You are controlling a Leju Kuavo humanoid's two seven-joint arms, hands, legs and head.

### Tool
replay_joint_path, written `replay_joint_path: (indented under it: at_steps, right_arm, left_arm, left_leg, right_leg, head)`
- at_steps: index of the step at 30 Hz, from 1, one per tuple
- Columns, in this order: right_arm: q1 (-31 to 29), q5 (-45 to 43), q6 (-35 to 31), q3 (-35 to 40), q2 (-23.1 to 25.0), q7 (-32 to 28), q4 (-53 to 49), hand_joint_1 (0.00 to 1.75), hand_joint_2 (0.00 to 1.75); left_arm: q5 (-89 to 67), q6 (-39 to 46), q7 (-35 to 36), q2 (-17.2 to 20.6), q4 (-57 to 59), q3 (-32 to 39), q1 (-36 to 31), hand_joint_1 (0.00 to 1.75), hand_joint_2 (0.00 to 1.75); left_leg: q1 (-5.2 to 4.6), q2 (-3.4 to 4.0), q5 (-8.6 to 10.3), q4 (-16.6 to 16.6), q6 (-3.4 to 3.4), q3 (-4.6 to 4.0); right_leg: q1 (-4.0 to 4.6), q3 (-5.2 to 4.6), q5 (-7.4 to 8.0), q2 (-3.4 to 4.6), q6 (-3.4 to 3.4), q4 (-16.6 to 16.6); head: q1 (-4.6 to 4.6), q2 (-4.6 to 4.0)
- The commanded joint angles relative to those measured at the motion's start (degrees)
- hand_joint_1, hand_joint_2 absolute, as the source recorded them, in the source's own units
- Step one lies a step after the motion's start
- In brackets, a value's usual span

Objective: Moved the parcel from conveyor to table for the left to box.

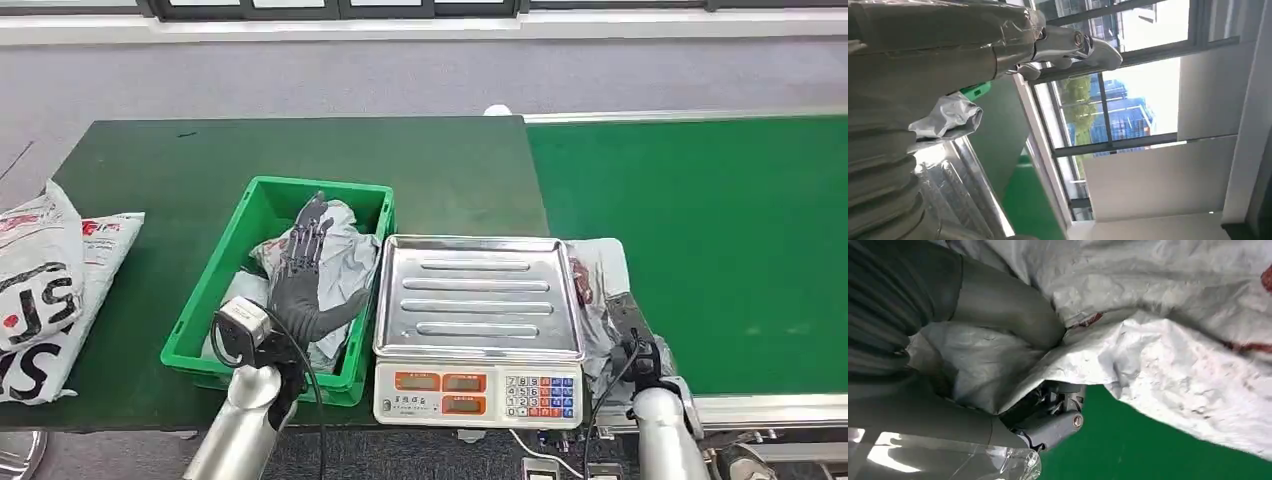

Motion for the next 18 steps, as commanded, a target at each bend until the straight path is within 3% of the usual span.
replay_joint_path:
  at_steps: [1,4,5,7,9,11,14,18]
  right_arm:
    - [-0.6,-5.0,-2.4,3.0,0.5,-4.0,-0.5,1.75,1.75]
    - [-0.5,-13.3,-6.7,-0.8,2.9,-11.6,-5.8,1.75,1.75]
    - [-0.1,-19.5,-10.3,-2.3,3.9,-17.9,-10.7,1.75,1.75]
    - [1.1,-24.9,-11.1,-3.2,4.7,-20.3,-16.7,1.75,1.75]
    - [3.5,-33.1,-15.8,-5.0,6.3,-30.1,-24.4,1.75,1.75]
    - [6.6,-39.6,-17.4,-5.8,7.9,-35.4,-33.5,1.75,1.75]
    - [10.1,-44.4,-20.2,-6.1,11.3,-42.0,-44.3,1.75,1.75]
    - [13.7,-48.0,-27.2,-4.1,13.1,-45.2,-56.1,1.75,1.75]
  left_arm:
    - [-0.4,0.5,0.8,1.6,-1.2,1.4,2.2,0.0,1.75]
    - [-0.4,1.1,0.4,1.4,-2.4,2.1,3.6,0.0,1.75]
    - [-0.7,1.3,-0.1,1.1,-3.2,2.7,4.3,0.0,1.75]
    - [-0.9,1.4,-0.4,0.9,-3.5,2.7,4.5,0.0,1.75]
    - [-0.7,1.5,-1.6,0.8,-3.2,2.6,4.0,0.0,1.75]
    - [0.0,1.9,-2.6,0.9,-3.1,2.2,3.4,0.0,1.75]
    - [1.0,2.0,-3.9,0.8,-3.7,2.0,3.9,0.0,1.75]
    - [1.2,1.5,-4.1,0.1,-2.9,0.8,2.9,0.0,1.75]
  left_leg:
    - [0.01,0.18,0.04,-0.2,-0.02,0.02]
    - [0.0,0.16,0.0,-0.1,-0.02,-0.05]
    - [-0.01,0.2,0.02,-0.1,-0.03,-0.06]
    - [-0.03,0.1,0.0,0.0,-0.02,-0.2]
    - [-0.05,0.07,0.0,0.0,-0.03,-0.28]
    - [-0.06,-0.14,0.04,0.0,-0.03,-0.35]
    - [-0.02,-0.42,0.05,-0.1,-0.01,-0.38]
    - [-0.01,-0.37,0.01,0.0,-0.01,-0.36]
  right_leg:
    - [0.02,-0.04,0.08,0.13,-0.07,-0.1]
    - [0.0,-0.12,0.04,0.13,-0.05,0.0]
    - [-0.01,-0.16,0.06,0.15,-0.07,-0.1]
    - [-0.04,-0.24,0.01,0.07,-0.04,0.0]
    - [-0.07,-0.35,-0.01,0.06,-0.05,0.1]
    - [-0.08,-0.37,-0.05,-0.16,-0.05,0.1]
    - [-0.07,-0.3,-0.13,-0.46,-0.09,0.0]
    - [-0.07,-0.25,-0.15,-0.4,-0.07,0.0]
  head:
    - [0.0,0.0]
    - [0.0,0.0]
    - [0.0,0.0]
    - [0.0,0.0]
    - [0.0,0.0]
    - [-0.02,0.0]
    - [-0.02,0.0]
    - [0.0,0.0]
